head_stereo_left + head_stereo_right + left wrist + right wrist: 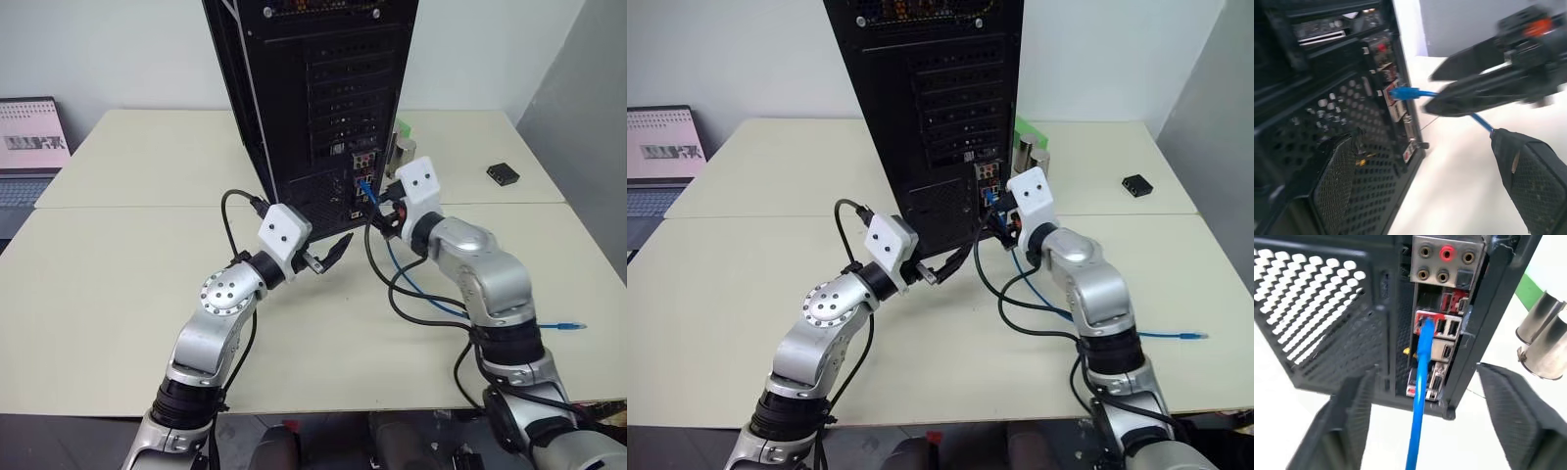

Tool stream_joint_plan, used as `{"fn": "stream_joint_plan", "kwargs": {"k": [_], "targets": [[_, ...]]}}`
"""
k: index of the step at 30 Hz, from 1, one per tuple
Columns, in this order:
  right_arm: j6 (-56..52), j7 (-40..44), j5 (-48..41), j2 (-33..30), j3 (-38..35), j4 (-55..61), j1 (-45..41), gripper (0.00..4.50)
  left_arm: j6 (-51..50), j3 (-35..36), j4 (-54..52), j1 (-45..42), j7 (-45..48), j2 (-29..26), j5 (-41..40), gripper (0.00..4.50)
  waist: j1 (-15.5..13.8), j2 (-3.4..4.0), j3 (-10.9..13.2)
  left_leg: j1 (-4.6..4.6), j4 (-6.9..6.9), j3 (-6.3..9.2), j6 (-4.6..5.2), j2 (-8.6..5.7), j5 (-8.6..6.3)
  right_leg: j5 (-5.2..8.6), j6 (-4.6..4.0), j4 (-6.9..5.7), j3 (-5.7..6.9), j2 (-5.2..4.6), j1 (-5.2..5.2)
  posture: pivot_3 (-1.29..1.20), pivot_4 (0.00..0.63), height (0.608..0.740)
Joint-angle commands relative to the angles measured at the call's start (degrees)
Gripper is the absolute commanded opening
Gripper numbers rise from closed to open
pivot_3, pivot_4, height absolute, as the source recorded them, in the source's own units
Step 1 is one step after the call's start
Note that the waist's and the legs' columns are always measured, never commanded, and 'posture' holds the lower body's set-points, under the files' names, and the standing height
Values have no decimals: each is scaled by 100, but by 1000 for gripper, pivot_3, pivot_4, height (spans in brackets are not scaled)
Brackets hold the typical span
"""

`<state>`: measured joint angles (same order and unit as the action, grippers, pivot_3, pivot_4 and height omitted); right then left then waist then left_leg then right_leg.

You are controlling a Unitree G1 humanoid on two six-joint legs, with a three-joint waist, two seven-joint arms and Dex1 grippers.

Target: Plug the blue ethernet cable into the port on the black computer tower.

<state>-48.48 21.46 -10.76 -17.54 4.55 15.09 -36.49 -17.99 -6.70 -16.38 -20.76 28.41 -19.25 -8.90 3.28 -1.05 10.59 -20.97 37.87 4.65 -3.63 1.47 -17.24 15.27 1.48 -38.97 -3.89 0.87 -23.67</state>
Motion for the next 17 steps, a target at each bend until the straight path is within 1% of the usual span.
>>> {"fn": "stream_joint_plan", "kwargs": {"k": [1,2,5,9,11,13,17], "targets": [[-103,353,-413,-352,-499,732,101,4421,-311,163,-51,-213,18,-130,-57,4476,-12,0,0,-1,0,0,0,0,0,0,0,1,1,1,0,0,150,740],[-117,503,-557,-474,-580,859,168,4421,-377,165,-46,-246,41,-190,-40,4476,-16,0,0,-1,0,0,0,-1,0,0,1,1,1,0,0,0,150,740],[323,1202,-868,-1123,-980,1176,618,4421,-635,337,-25,-422,72,-438,-30,4476,-33,-2,1,-3,-1,0,0,-1,0,1,1,5,2,0,1,0,150,740],[861,1842,-1168,-1627,-1255,1242,1055,4421,-779,496,-71,-543,202,-613,-199,4476,-51,-5,3,-3,-1,-1,1,-2,-1,1,1,9,4,0,3,0,150,740],[1100,2019,-1191,-1784,-1294,1156,1198,4421,-793,520,-103,-561,273,-646,-280,4476,-38,-6,4,4,2,-3,1,0,0,2,3,9,1,2,8,0,150,740],[1277,2090,-1190,-1862,-1281,1058,1254,4421,-813,529,-118,-569,315,-666,-341,4476,-35,-6,4,8,2,-2,2,2,0,15,26,8,0,6,9,0,150,740],[1557,2189,-1095,-1945,-1206,897,1286,4421,-780,507,-185,-549,455,-664,-487,4476,-39,-6,4,7,2,-3,1,3,0,12,21,7,-1,6,10,0,150,740]]}}
